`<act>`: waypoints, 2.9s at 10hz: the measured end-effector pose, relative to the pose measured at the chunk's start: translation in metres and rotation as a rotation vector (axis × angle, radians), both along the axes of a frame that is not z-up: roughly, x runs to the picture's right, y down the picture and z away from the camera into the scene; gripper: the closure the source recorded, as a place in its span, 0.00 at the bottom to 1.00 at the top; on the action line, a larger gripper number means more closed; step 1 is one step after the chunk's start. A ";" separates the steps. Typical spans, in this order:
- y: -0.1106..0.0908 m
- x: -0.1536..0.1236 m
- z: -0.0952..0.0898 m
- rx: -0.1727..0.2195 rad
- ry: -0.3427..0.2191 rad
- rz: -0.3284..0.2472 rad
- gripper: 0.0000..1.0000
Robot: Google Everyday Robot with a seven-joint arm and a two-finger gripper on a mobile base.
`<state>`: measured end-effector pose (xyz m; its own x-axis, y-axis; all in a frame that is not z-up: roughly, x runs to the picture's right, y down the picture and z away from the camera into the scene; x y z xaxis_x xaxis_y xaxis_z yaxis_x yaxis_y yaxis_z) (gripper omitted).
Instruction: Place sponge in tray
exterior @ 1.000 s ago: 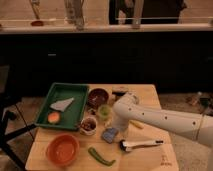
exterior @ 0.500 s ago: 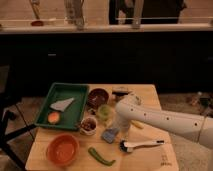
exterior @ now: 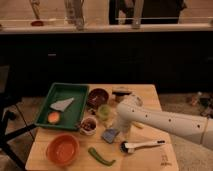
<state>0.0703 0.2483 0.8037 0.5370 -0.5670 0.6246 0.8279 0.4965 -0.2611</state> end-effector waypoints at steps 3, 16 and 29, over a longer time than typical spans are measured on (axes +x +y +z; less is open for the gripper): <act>-0.006 -0.011 -0.002 0.026 -0.006 -0.014 0.20; -0.016 -0.015 0.027 -0.008 0.137 0.100 0.20; -0.009 -0.023 0.037 -0.059 0.126 0.082 0.20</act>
